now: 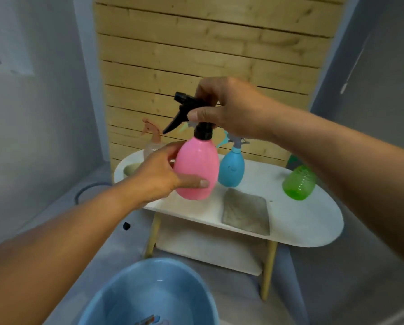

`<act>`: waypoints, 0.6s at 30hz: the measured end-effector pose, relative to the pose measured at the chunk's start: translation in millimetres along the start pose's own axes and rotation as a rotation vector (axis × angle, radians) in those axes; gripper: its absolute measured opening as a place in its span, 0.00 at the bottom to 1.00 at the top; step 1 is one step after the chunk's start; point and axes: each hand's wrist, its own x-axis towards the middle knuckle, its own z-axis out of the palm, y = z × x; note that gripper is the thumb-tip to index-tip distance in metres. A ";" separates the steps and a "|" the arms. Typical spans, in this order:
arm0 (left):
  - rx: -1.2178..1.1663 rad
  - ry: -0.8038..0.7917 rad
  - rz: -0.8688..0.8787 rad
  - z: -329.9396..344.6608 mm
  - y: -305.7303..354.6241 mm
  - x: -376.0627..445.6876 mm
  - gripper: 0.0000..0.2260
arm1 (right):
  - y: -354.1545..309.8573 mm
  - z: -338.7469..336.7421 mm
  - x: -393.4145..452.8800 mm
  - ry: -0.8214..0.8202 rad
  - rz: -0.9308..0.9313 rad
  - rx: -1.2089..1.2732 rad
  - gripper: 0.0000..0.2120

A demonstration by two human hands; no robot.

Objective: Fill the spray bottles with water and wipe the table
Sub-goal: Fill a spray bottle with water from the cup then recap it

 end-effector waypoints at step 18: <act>0.072 -0.192 0.078 171.9 -36.1 142.0 0.34 | 222.0 -47.3 22.2 -0.043 0.302 -0.088 0.08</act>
